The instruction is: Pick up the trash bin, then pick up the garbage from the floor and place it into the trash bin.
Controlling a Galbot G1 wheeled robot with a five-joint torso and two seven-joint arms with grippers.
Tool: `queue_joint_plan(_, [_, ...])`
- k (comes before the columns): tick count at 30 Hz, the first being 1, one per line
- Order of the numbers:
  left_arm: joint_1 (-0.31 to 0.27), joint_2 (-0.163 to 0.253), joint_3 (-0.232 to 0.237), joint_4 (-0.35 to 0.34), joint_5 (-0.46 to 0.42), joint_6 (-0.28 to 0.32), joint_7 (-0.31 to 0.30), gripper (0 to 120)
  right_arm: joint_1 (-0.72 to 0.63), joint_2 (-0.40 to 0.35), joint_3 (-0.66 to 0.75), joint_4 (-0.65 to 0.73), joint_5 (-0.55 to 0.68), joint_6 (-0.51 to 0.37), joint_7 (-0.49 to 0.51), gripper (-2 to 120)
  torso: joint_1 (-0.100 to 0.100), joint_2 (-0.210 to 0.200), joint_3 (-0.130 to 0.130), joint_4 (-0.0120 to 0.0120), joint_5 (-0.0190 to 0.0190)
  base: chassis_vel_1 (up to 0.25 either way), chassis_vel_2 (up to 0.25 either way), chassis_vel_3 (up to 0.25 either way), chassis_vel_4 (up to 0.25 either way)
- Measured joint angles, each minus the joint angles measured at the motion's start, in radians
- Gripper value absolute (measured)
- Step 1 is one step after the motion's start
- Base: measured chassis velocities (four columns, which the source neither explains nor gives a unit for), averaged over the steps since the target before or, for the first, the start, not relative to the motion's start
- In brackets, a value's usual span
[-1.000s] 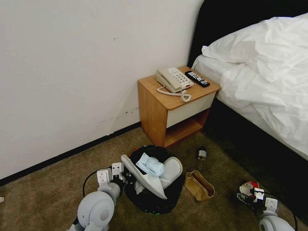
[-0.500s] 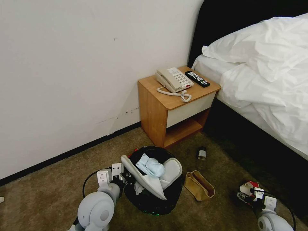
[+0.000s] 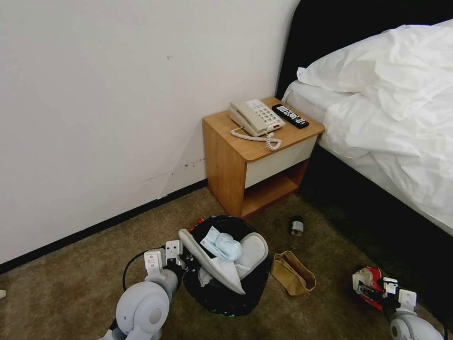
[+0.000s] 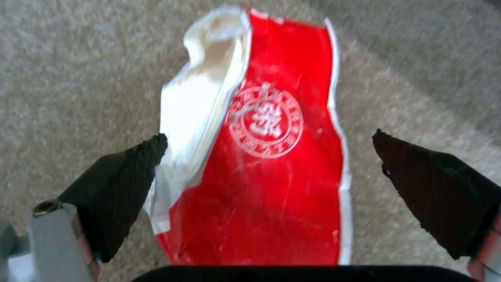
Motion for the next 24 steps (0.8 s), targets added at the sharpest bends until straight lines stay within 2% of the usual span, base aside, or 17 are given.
queue_joint_plan(15, [0.000,0.014,-0.006,0.002,-0.006,-0.004,0.000,0,0.039,0.055,-0.019,-0.068,-0.026,0.013,-0.001,100,0.000,0.000,0.000,0.0000,0.0000,0.000,0.000,0.000,0.000])
queue_joint_plan(24, [-0.002,0.007,-0.002,0.009,-0.006,-0.006,0.001,0,0.039,0.051,-0.006,-0.086,-0.035,0.021,-0.002,100,0.000,0.000,0.000,0.0001,0.0000,0.000,0.000,0.000,0.000])
